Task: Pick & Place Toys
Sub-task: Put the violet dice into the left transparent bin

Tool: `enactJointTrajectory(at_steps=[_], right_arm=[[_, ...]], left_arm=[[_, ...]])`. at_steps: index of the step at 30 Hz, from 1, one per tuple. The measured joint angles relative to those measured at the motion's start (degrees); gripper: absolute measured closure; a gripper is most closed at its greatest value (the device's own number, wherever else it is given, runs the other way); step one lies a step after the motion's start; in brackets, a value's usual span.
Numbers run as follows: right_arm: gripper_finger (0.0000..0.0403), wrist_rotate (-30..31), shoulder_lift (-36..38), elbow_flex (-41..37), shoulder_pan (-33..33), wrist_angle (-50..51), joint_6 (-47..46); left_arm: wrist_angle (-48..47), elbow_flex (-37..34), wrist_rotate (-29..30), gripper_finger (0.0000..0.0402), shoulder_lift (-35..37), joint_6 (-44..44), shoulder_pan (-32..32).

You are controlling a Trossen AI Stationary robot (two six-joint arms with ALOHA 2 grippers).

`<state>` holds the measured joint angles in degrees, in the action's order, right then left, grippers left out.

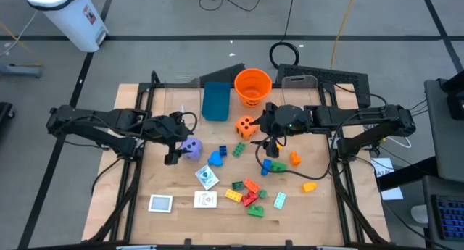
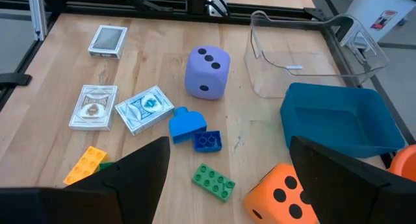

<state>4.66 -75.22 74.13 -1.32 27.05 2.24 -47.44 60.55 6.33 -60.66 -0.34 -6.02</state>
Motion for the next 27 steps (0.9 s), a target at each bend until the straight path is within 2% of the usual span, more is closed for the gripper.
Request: enactJointTrajectory(at_steps=[9,15,23,27], right_arm=[[0.0094,4.75,0.00,0.00,0.02,0.00,-1.51],[0.0094,4.73,0.02,-1.18,0.00,-1.03,-1.85],[0.0094,4.37,0.00,-7.15,0.00,-3.64,-7.48],[0.0094,4.31,-0.01,-9.82,0.00,-5.54,-10.13]], left_arm=[[-2.51,-0.02,1.59,0.0006,-4.09,-7.74,0.04],[-2.45,-0.02,1.26,0.0014,-8.30,-12.21,0.04],[-3.19,-0.02,1.03,0.0006,-14.03,-14.47,1.50],[-5.55,-0.36,-1.98,0.0003,-16.31,-16.08,3.90]])
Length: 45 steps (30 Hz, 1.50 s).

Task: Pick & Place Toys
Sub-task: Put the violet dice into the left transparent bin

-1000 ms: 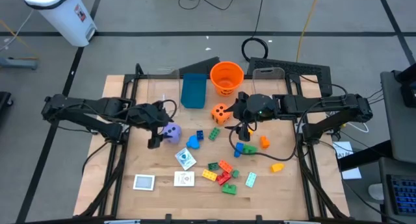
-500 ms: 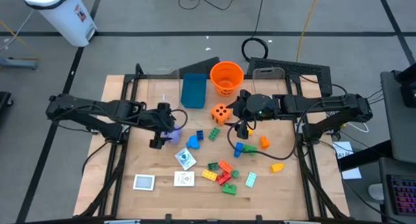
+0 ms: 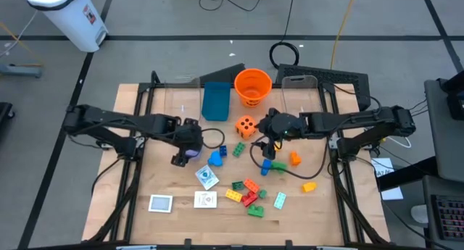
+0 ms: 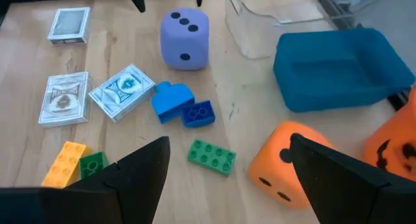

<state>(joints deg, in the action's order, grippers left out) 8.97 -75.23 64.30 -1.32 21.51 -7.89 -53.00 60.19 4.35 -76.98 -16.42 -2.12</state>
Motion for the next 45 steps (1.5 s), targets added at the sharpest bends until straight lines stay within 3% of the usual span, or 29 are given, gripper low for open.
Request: enactJointTrajectory(at_steps=[17,45], right_arm=[[0.0094,0.00,0.01,-1.58,0.11,-0.73,-1.93],[0.0094,0.02,0.01,-1.58,0.13,-0.70,-1.96]], left_arm=[[2.86,-8.06,-4.10,0.0004,-0.67,-3.39,5.76],[7.04,-8.12,-8.49,0.0004,-5.35,-1.12,11.23]])
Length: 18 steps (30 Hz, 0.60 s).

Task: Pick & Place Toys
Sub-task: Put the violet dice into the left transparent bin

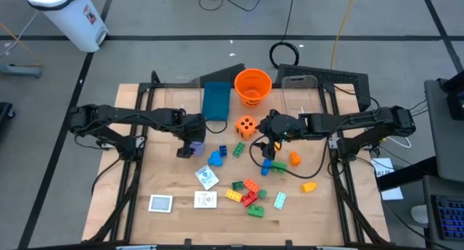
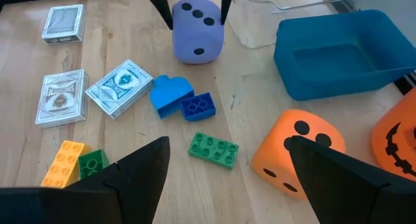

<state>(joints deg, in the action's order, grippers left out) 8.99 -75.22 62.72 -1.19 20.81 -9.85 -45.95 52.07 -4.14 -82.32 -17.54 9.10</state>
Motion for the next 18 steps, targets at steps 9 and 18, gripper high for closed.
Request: enactJointTrajectory(at_steps=[9,18], right_arm=[[0.0094,0.02,0.00,0.00,0.10,0.00,0.14],[0.0094,0.22,0.00,0.00,0.11,-0.01,0.20]], left_arm=[[-0.39,-0.13,1.65,0.0004,0.87,6.20,-0.28],[-0.15,0.09,2.34,0.0004,1.27,15.43,-0.26]])
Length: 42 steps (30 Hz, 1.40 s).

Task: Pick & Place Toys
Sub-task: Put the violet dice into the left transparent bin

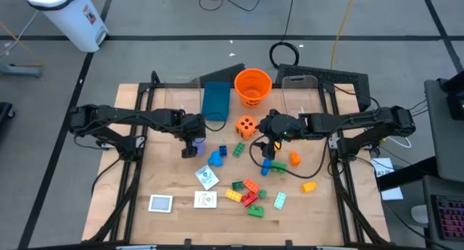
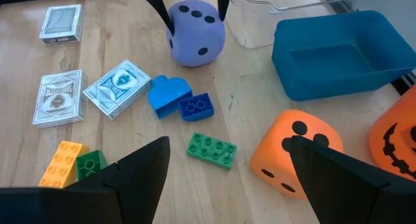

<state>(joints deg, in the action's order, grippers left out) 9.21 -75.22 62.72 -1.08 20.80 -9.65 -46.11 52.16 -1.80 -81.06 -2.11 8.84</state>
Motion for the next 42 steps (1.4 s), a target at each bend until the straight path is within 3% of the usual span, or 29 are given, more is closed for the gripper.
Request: enactJointTrajectory(at_steps=[13,29,42], right_arm=[[0.0094,0.02,0.00,0.00,0.04,-0.35,0.22],[0.0094,0.02,0.00,0.00,0.04,-2.56,0.26],[0.0094,0.00,0.00,0.00,0.02,-2.56,0.26]], left_arm=[[-1.84,6.10,-1.54,0.0005,0.46,4.09,-1.61],[-2.10,6.34,-3.15,0.0004,0.52,8.00,-5.44],[-0.34,6.43,2.33,0.0004,0.52,7.95,-8.65]])
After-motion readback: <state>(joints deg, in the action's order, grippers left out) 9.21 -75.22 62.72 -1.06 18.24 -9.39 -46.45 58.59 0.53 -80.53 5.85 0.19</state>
